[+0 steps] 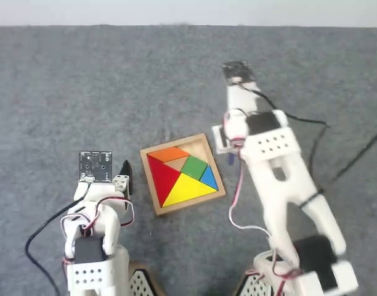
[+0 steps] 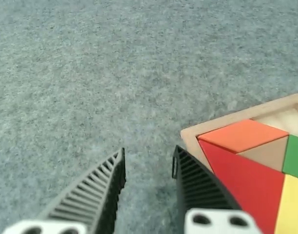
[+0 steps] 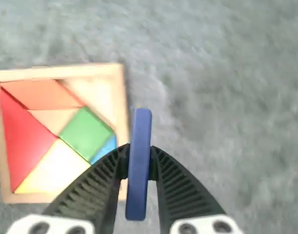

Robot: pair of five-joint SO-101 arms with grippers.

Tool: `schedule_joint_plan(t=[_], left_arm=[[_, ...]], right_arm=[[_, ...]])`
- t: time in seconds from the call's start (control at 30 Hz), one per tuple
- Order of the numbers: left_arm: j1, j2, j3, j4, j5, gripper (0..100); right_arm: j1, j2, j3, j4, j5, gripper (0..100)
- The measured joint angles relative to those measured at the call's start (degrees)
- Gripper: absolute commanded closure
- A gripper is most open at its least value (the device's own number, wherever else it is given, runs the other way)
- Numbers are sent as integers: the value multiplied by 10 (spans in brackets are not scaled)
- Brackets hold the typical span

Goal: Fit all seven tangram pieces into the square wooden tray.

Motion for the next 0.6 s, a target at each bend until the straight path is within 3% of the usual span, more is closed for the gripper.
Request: schedule_joint_plan(t=[0.27,0.5,0.6], left_arm=[[0,0,0,1,-22,848],[18,0,0,18,-22,848],[21,0,0,23,-22,848]], right_arm=[[-54,155,-156,8,70,992],[-138,268,-266,84,351,992],[-159,302,-288,105,425,992]])
